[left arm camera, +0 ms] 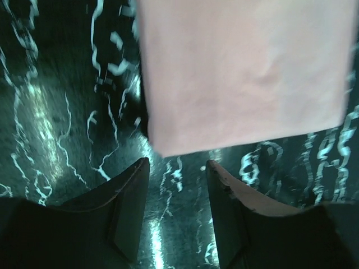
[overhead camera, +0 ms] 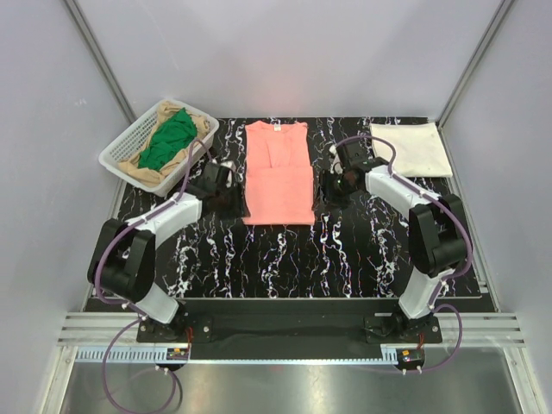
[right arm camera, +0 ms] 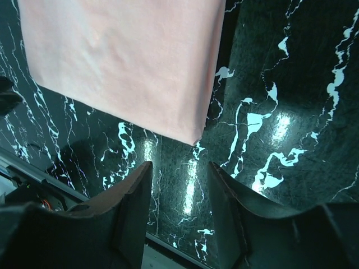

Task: Fold and stack the t-shirts
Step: Fold the tshirt

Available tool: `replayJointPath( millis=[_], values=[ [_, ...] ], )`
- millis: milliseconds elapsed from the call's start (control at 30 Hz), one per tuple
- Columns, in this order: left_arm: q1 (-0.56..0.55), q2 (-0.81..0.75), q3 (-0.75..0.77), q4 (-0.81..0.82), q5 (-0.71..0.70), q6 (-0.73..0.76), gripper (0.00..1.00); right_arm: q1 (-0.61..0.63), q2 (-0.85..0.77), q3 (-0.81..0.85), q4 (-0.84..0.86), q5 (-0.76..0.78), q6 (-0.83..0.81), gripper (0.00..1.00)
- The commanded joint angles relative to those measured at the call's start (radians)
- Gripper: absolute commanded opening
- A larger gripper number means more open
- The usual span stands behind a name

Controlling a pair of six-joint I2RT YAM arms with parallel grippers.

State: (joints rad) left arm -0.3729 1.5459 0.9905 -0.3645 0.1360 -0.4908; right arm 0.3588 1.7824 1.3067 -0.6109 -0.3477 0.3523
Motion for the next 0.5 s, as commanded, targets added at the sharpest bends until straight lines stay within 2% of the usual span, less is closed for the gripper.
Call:
replayJointPath(
  millis=[0,200,467],
  values=[
    [-0.001,0.010,-0.039,0.085,0.040,-0.014,0.50,-0.006,0.021,-0.018,0.083,-0.050,0.004,0.51],
    [0.000,0.042,-0.093,0.151,0.005,0.009,0.59,-0.006,0.066,-0.055,0.155,-0.085,-0.016,0.51],
    [0.000,0.106,-0.090,0.222,0.056,0.021,0.56,-0.006,0.117,-0.107,0.235,-0.100,-0.026,0.50]
  ],
)
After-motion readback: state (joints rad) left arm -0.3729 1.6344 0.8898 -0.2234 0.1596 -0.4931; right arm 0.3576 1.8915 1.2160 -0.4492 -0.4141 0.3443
